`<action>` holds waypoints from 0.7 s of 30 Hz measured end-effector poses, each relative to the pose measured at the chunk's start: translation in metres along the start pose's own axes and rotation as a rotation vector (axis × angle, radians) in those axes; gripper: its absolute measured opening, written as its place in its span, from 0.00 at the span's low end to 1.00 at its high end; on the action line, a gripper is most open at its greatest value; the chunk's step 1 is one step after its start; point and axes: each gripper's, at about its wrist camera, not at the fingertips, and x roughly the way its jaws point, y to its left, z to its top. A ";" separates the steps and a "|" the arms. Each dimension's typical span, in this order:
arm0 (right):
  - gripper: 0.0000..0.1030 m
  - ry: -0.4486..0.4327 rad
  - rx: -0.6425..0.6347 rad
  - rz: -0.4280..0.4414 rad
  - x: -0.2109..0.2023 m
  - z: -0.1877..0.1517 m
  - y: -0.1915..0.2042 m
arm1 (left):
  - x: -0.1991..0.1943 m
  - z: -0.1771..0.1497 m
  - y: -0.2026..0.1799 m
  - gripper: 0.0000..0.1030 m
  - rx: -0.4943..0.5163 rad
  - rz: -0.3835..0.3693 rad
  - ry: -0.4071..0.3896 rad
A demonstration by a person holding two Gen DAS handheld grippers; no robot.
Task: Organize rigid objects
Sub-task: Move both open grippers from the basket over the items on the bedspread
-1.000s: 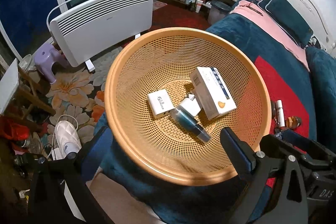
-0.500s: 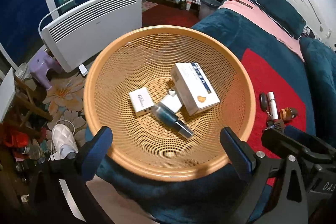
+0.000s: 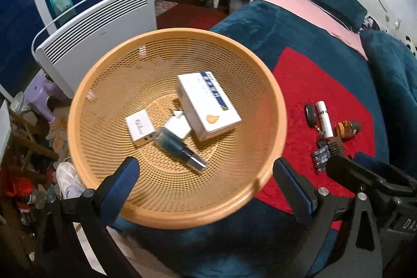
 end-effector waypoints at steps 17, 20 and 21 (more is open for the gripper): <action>1.00 -0.011 0.129 -0.064 -0.016 -0.008 -0.070 | 0.011 -0.001 -0.067 0.99 0.125 -0.047 0.016; 1.00 -0.020 0.162 -0.083 -0.021 -0.008 -0.089 | 0.012 -0.002 -0.084 0.99 0.158 -0.081 0.015; 1.00 -0.022 0.176 -0.093 -0.022 -0.009 -0.096 | 0.013 -0.003 -0.092 0.99 0.173 -0.092 0.015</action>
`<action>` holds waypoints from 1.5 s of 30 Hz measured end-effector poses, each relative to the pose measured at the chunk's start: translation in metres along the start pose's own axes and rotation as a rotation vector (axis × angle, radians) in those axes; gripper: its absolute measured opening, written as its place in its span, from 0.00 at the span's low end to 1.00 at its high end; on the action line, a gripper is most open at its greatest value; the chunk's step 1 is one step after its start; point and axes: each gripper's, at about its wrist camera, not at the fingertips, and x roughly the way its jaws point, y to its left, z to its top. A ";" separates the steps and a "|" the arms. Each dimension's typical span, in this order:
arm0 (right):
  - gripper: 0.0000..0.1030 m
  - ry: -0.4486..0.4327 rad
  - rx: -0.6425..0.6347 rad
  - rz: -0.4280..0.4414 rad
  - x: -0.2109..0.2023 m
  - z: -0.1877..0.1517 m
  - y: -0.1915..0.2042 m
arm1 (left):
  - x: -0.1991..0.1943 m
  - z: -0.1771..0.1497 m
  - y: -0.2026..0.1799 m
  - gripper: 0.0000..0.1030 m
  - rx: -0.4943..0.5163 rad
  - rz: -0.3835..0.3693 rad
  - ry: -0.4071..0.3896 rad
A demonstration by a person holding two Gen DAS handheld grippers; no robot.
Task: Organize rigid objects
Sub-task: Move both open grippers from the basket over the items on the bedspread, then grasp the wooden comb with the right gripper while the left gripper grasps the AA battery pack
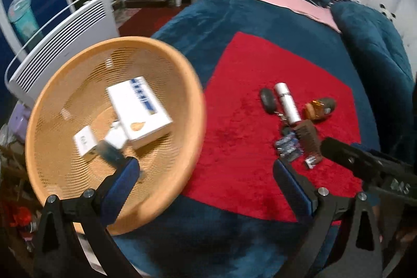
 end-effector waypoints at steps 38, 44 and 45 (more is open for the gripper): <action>0.52 0.157 -0.081 -0.154 0.103 0.021 -0.079 | 0.140 -0.016 -0.102 0.99 0.336 -0.156 0.162; 0.51 0.122 0.050 -0.060 0.077 0.009 -0.112 | 0.159 -0.012 -0.126 0.98 0.401 -0.161 0.195; 0.51 0.118 0.063 -0.052 0.072 0.007 -0.116 | 0.163 -0.012 -0.131 0.98 0.418 -0.148 0.197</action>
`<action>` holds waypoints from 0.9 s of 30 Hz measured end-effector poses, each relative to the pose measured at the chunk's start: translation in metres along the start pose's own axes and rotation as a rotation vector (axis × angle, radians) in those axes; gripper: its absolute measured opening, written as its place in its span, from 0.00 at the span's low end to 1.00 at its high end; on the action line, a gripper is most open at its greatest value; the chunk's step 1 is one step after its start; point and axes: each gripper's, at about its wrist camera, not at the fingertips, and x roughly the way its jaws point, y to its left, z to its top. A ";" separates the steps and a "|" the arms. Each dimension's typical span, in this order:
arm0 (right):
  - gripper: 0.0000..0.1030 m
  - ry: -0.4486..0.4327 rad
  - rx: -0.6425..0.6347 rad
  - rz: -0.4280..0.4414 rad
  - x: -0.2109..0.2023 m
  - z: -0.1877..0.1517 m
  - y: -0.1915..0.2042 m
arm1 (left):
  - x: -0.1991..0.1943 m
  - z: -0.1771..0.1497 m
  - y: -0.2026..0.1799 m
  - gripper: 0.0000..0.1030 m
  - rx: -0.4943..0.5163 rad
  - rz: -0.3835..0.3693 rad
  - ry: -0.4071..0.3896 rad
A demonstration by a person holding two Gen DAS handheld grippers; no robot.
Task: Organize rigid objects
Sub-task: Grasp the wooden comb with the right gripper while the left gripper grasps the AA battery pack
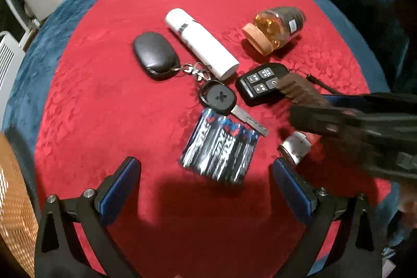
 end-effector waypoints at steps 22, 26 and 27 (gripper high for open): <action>0.75 -0.016 -0.066 -0.105 0.014 -0.040 0.028 | -0.023 -0.041 0.032 0.55 -0.153 0.036 -0.059; 0.50 -0.054 -0.096 -0.189 0.017 -0.047 0.034 | -0.022 -0.048 0.040 0.54 -0.146 0.015 -0.075; 0.50 -0.054 -0.088 -0.169 0.013 -0.048 0.033 | -0.023 -0.050 0.043 0.54 -0.153 0.008 -0.078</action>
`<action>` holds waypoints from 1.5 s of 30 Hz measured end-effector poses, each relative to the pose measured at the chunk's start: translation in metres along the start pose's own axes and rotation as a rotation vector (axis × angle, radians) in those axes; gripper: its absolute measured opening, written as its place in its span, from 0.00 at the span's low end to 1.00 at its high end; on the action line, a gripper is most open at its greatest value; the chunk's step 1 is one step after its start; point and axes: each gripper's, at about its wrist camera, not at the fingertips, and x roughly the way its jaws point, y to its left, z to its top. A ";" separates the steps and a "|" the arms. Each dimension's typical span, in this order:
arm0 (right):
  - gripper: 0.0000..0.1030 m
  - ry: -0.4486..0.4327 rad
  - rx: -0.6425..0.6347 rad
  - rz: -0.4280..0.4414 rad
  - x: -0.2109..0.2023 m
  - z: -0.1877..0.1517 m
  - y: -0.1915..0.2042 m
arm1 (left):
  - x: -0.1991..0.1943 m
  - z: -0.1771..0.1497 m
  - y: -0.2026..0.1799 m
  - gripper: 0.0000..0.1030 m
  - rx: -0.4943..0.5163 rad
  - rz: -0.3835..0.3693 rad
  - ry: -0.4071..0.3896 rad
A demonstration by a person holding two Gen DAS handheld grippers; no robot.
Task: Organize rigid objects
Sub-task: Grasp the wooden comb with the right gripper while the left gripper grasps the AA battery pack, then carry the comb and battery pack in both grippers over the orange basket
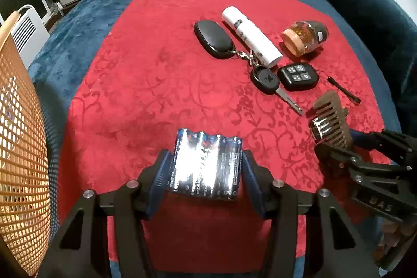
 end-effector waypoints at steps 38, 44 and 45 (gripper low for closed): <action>0.48 -0.166 -0.072 0.230 -0.104 0.021 0.068 | -0.151 -0.012 0.041 0.53 -0.166 0.001 -0.251; 0.48 -0.188 -0.121 0.260 -0.114 0.030 0.096 | -0.168 -0.014 0.063 0.53 -0.215 0.019 -0.284; 0.48 -0.190 -0.128 0.264 -0.115 0.031 0.100 | -0.169 -0.015 0.068 0.53 -0.226 0.023 -0.288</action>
